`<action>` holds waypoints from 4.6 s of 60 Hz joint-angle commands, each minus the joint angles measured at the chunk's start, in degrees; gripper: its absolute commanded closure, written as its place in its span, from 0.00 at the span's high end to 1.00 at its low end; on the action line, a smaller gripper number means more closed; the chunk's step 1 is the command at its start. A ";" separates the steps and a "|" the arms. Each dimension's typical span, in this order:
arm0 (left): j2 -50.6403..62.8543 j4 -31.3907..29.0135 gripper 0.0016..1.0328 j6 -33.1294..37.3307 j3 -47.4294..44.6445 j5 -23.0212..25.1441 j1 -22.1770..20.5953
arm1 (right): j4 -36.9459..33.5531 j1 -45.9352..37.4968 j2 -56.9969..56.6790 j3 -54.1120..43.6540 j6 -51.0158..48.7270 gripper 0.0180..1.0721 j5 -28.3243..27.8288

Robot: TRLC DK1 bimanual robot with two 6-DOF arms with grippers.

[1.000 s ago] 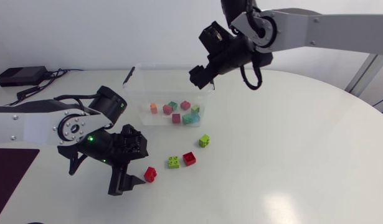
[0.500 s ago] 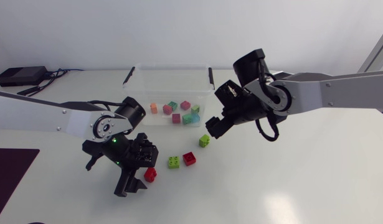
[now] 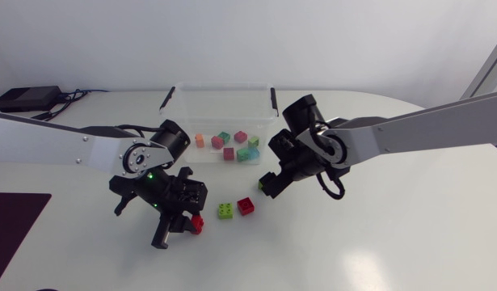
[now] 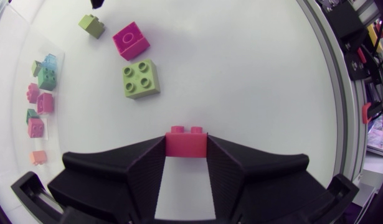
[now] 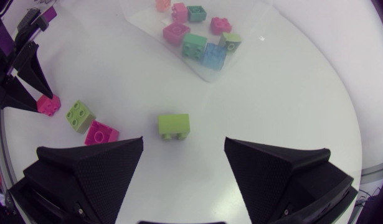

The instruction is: Pick up the duplo bricks and place them in the container

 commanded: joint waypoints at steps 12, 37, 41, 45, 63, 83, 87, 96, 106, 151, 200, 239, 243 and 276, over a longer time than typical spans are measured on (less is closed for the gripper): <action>-11.30 -1.37 0.24 -1.88 -3.07 3.09 2.14 | 2.06 1.60 5.98 4.17 2.43 0.82 1.78; -17.80 2.76 0.24 -16.11 5.01 10.92 10.13 | 2.15 1.86 10.90 6.54 1.82 0.37 1.78; -17.01 8.83 0.24 -22.88 6.42 11.00 11.19 | 1.97 1.86 10.28 6.10 1.64 0.24 1.78; -15.43 12.43 0.24 -28.07 8.53 11.09 11.72 | 1.62 1.77 8.61 5.13 1.47 0.17 1.78; -4.09 30.36 0.36 -47.40 15.03 7.49 11.80 | -4.71 0.28 -6.50 2.50 0.50 0.17 1.78; 2.33 40.64 0.79 -52.68 17.58 -0.95 10.13 | -10.77 0.98 -10.63 12.25 0.85 0.17 1.78; 0.57 41.70 0.89 -53.47 15.82 -1.21 10.22 | -11.74 1.33 -9.23 16.56 1.11 0.17 1.78; -4.79 42.49 0.91 -53.56 11.08 -1.21 10.84 | -12.79 1.51 -4.22 24.91 1.11 0.17 2.13; -12.18 39.94 0.91 -51.27 4.22 1.69 10.92 | -12.88 1.51 4.92 35.54 1.11 0.17 2.30; 0.57 10.58 0.92 -22.53 3.43 6.17 -2.61 | -25.54 -1.74 29.09 71.58 1.11 0.87 1.60; 15.07 3.29 0.44 -19.28 13.54 2.13 -5.95 | -4.36 -1.74 -12.57 -1.37 2.17 0.87 -1.39; -8.22 3.03 0.25 -24.46 4.75 9.51 8.20 | -27.12 9.42 13.62 23.59 12.54 0.86 -0.42; -10.77 4.78 0.25 -26.57 4.40 10.65 10.49 | -29.76 10.03 16.35 26.93 13.33 0.86 -0.16; -16.13 19.20 0.25 -43.80 9.58 13.99 17.78 | -33.45 9.95 19.86 27.98 13.60 0.33 -0.77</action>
